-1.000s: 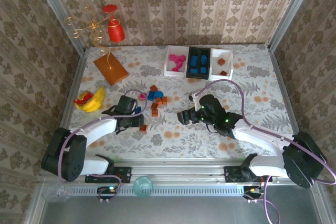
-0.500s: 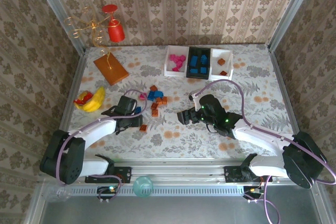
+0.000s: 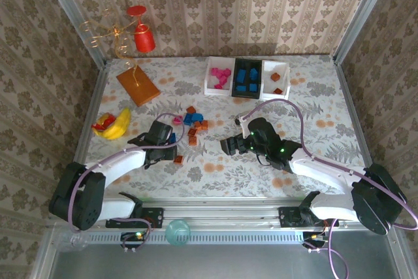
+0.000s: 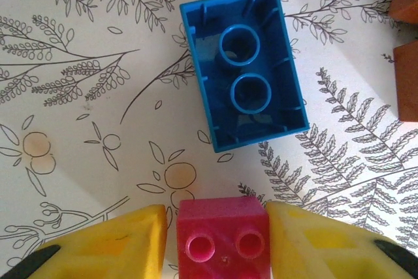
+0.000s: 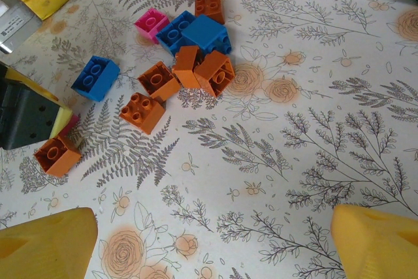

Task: Sort the legos into containers by color
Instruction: Pick up the lego from the center of the table.

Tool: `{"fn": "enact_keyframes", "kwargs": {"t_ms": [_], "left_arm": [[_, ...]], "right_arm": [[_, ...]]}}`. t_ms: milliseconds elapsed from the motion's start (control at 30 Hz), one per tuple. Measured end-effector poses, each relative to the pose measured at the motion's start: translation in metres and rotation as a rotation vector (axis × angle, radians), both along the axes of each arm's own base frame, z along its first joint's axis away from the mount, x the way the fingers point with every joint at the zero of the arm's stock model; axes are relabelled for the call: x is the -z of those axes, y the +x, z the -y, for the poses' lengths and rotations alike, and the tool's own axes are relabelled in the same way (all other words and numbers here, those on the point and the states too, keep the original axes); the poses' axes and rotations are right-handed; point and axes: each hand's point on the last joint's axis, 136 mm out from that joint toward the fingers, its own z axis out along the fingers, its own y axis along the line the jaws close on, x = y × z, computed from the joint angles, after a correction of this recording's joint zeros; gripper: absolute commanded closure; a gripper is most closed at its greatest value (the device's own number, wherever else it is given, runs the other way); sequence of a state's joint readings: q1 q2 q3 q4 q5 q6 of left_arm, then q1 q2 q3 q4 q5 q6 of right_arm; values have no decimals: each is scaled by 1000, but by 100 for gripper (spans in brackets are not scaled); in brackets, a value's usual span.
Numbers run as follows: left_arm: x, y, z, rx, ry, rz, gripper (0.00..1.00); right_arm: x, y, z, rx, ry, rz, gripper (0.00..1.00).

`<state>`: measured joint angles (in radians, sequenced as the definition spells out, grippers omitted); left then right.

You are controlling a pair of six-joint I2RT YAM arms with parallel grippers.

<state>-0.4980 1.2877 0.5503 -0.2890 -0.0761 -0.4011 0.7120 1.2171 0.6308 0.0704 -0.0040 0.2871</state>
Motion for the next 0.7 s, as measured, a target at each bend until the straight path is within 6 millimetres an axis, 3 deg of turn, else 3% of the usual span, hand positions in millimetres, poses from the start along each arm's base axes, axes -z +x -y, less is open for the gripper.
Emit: {"fn": "enact_keyframes", "kwargs": {"t_ms": [433, 700], "left_arm": [[-1, 1, 0, -7, -5, 4, 67], [-42, 19, 5, -23, -53, 136, 68]], "right_arm": [[-2, -3, -2, -23, 13, 6, 6], [-5, -13, -13, -106, 26, 6, 6]]}}
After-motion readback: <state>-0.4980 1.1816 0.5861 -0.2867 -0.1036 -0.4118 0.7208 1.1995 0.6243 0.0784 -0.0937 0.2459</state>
